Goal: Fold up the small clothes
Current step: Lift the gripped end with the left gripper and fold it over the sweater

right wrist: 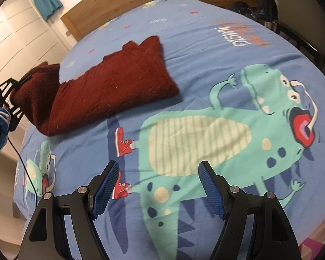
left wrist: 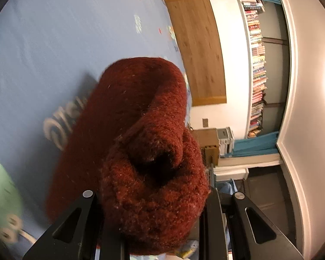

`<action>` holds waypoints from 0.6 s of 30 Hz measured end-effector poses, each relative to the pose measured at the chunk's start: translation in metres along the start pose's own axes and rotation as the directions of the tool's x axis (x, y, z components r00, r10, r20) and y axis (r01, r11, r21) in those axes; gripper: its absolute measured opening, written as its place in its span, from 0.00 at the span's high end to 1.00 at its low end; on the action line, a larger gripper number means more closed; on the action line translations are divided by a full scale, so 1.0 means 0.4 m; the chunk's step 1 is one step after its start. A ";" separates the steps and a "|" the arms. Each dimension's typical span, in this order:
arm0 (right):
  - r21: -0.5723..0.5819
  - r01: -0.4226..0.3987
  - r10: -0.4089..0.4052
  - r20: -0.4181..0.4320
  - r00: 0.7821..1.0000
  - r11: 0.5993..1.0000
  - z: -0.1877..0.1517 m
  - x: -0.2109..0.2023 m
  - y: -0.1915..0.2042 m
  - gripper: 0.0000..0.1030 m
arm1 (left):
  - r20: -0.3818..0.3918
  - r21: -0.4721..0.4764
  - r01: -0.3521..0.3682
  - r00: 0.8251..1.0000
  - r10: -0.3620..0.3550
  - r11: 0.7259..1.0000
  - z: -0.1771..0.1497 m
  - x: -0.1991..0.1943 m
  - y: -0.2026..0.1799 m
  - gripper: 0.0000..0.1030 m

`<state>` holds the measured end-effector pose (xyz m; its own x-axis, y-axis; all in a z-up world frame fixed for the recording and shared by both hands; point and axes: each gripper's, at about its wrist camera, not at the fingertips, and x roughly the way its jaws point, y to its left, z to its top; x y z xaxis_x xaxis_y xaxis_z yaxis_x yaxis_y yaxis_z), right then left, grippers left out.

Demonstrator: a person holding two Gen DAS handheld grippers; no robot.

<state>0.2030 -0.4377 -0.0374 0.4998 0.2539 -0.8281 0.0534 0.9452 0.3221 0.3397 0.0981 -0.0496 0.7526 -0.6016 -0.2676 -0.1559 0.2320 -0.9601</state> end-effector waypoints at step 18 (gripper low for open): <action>0.097 0.002 -0.005 0.033 0.999 0.995 -0.021 -0.053 -0.124 0.25 | -0.280 0.516 -0.193 0.883 0.378 0.835 -0.402 0.407 -0.137 0.83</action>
<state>0.1825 -0.4885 -0.0395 0.5282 0.2422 -0.8139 0.1378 0.9213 0.3636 0.3679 -0.1356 -0.0535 0.4264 -0.6574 -0.6213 0.0544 0.7043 -0.7078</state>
